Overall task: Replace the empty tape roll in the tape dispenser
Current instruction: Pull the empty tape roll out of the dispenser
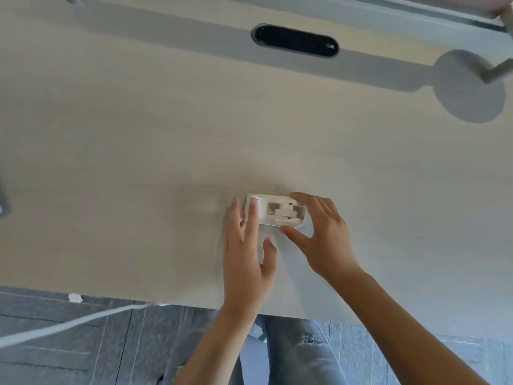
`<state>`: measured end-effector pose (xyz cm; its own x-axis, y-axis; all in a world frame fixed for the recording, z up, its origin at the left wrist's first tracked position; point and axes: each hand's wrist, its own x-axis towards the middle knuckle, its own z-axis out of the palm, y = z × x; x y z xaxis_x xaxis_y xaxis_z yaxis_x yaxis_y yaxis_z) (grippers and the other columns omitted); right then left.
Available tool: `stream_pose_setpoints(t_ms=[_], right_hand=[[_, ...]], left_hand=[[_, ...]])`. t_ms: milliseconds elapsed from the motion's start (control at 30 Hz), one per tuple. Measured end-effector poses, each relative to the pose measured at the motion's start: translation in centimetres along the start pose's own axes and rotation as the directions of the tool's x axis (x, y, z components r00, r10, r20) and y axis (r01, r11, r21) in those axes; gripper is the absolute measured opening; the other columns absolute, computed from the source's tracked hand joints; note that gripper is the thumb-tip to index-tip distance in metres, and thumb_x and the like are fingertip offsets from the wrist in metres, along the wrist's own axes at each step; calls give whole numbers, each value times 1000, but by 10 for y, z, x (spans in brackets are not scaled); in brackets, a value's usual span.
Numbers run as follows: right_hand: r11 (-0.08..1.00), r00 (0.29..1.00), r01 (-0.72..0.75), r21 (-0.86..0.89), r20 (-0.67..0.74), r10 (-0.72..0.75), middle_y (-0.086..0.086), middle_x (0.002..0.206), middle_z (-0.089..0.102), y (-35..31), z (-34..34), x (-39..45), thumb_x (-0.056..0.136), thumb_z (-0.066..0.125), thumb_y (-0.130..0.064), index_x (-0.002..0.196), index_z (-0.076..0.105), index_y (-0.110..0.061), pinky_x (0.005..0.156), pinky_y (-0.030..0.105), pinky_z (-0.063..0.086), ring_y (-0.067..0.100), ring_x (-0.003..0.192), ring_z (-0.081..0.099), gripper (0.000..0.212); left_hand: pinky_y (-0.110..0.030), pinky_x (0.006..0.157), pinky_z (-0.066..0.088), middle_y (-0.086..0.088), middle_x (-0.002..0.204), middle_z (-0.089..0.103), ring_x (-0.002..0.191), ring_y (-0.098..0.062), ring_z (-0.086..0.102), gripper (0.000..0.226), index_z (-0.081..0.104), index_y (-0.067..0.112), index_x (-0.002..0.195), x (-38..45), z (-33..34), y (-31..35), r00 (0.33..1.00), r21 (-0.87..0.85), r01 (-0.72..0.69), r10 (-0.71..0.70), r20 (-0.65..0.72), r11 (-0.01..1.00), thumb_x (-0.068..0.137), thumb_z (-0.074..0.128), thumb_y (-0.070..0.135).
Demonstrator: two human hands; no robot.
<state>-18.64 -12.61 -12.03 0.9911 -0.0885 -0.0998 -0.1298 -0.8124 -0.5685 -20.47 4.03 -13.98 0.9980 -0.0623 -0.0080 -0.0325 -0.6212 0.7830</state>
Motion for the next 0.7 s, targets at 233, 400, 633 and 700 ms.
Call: stream_pose_setpoints(t_ms=[233,400,633,700], right_hand=[[999,999,47,23,-16,-47,-2,122,73,7,2,0,81,86,-36,135,64,-16,87,23,47,20,114,62,61],[997,995,78,-1,-62,-78,-9,114,71,8,4,0,81,86,-36,133,66,-18,82,30,51,20,106,65,59],[989,986,109,-96,-118,-120,-17,108,64,15,13,-8,83,80,-46,139,61,-29,78,25,37,11,98,57,62],[985,982,123,-119,-126,-138,-14,110,69,17,16,-14,84,78,-46,138,60,-32,79,32,43,16,100,61,59]], left_hand=[[-50,98,49,-16,154,50,118,-37,57,58,55,20,147,1,16,-23,993,193,-108,116,-33,975,91,55,5],[-52,94,51,-19,147,54,117,-37,56,57,55,19,147,-1,23,-29,982,207,-165,180,-55,964,91,62,12],[-50,100,50,-12,150,49,125,-35,50,64,43,25,154,-6,31,-41,968,205,-216,237,-85,955,91,58,27],[-48,104,47,-12,155,44,132,-35,45,68,38,25,156,-11,34,-44,956,232,-245,274,-104,941,90,56,28]])
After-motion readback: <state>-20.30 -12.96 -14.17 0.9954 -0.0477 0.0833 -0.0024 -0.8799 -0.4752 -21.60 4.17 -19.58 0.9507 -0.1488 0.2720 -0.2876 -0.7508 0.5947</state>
